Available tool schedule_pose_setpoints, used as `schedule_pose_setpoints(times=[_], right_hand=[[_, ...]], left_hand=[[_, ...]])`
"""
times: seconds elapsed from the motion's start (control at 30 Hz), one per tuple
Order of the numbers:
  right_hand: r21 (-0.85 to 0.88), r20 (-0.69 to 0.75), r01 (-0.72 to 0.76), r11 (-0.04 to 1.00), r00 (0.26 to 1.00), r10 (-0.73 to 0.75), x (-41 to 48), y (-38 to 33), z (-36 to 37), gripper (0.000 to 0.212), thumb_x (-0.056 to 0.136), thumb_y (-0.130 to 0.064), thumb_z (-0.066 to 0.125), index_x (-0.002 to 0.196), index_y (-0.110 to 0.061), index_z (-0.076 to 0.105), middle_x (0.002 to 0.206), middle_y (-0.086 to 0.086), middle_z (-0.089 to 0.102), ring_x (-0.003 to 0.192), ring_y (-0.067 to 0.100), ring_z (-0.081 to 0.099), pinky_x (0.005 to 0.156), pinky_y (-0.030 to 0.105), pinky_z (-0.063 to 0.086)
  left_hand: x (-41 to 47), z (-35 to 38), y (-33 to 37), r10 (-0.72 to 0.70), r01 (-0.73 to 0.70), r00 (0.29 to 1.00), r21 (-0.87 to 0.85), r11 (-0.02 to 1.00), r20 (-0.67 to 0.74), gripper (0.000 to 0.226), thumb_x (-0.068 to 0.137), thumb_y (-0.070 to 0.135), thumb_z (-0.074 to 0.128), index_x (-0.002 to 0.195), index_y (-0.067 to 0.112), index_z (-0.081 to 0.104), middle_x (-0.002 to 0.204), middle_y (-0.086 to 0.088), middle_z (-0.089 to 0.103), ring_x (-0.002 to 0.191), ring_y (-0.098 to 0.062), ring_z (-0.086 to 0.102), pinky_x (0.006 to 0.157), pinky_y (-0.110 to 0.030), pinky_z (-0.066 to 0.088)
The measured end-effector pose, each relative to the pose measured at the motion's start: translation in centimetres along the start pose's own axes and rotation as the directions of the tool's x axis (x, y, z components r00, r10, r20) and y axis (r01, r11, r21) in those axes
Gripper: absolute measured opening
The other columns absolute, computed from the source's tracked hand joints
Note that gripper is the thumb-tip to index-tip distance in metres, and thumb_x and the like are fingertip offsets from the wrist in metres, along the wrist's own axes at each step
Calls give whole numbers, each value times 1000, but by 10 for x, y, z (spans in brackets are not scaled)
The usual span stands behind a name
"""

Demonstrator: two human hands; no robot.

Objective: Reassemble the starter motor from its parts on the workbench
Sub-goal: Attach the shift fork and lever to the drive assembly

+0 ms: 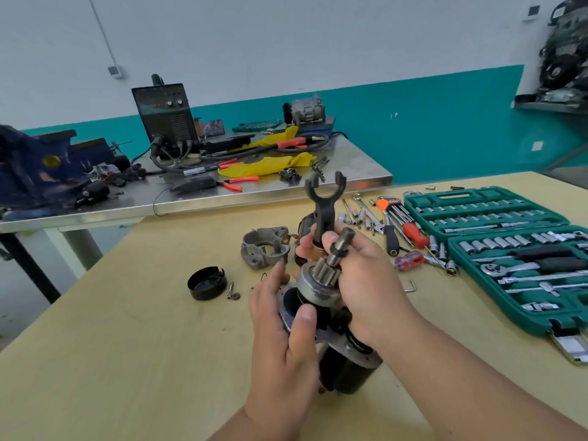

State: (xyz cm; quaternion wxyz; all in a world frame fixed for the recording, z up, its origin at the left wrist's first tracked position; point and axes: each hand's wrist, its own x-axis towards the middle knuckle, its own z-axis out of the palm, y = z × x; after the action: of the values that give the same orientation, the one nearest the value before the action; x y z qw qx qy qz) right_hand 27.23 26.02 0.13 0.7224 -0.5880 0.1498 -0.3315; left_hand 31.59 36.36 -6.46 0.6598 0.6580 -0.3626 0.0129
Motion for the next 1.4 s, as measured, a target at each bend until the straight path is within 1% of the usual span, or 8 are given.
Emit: schedule_pose_setpoints(times=[0.1, 0.33, 0.43, 0.53, 0.8, 1.27, 1.33, 1.4], right_hand=[[-146, 25, 59, 988, 998, -56, 5, -4, 5, 39, 100, -13, 43, 78, -32, 69, 79, -8, 72, 83, 6, 69, 82, 36, 55], [-565, 208, 368, 738, 930, -304, 8, 6, 38, 20, 100, -24, 46, 107, -34, 63, 92, -17, 66, 87, -1, 61, 74, 16, 51], [-701, 333, 610, 369, 738, -587, 13, 2, 22, 23, 97, -18, 47, 113, -13, 63, 97, -9, 61, 89, 2, 52, 83, 4, 38], [-743, 479, 668, -46, 482, -734, 18, 0, -18, 26, 95, -10, 48, 108, 5, 65, 103, 15, 65, 101, 20, 53, 101, 16, 35], [-667, 683, 646, -371, 331, -651, 11, 9, -60, 21, 91, -4, 57, 103, 5, 71, 101, 19, 70, 101, 28, 55, 102, 30, 42], [-632, 755, 687, -359, 441, -486, 1, 12, -53, 20, 89, -7, 58, 101, -1, 73, 96, 12, 70, 86, 27, 66, 70, 32, 56], [-685, 707, 697, -213, 564, -427, -2, 5, -53, 24, 91, -14, 53, 102, -8, 73, 94, 2, 70, 84, 17, 65, 67, 28, 56], [-833, 473, 524, 176, 840, -264, -4, -12, -52, 23, 93, -24, 49, 96, -30, 72, 80, -16, 65, 71, -1, 59, 59, 16, 50]], left_hand=[[7, -9, 1, -53, 53, 995, -3, 999, 83, 49, 73, 61, 53, 122, 53, 48, 122, 25, 57, 120, 2, 53, 101, -32, 45], [35, -60, -3, -68, 33, 932, 104, 994, 356, 49, 76, 61, 66, 117, 34, 60, 107, 11, 71, 99, -9, 68, 80, -23, 52], [34, -63, -9, -86, 63, 945, 82, 995, 315, 45, 79, 55, 63, 117, 32, 60, 106, 12, 71, 100, -7, 67, 80, -21, 51], [36, -65, -18, -177, 163, 942, 72, 984, 286, 49, 74, 62, 60, 115, 35, 60, 103, 15, 70, 98, -4, 66, 83, -25, 51], [35, -60, -18, -214, 221, 964, -31, 975, 157, 37, 67, 63, 61, 103, 50, 63, 100, 14, 74, 94, -6, 70, 84, -32, 55], [29, -53, -6, -159, 166, 984, -95, 981, 79, 39, 67, 58, 64, 101, 41, 65, 92, 12, 75, 82, -6, 72, 65, -16, 53], [29, -53, -6, -166, 172, 984, -95, 980, 71, 47, 66, 60, 63, 106, 36, 65, 92, 13, 74, 83, -5, 71, 65, -16, 53], [30, -53, -8, -175, 180, 983, -80, 980, 60, 52, 65, 64, 62, 109, 35, 63, 91, 14, 74, 83, -4, 70, 67, -19, 55]])
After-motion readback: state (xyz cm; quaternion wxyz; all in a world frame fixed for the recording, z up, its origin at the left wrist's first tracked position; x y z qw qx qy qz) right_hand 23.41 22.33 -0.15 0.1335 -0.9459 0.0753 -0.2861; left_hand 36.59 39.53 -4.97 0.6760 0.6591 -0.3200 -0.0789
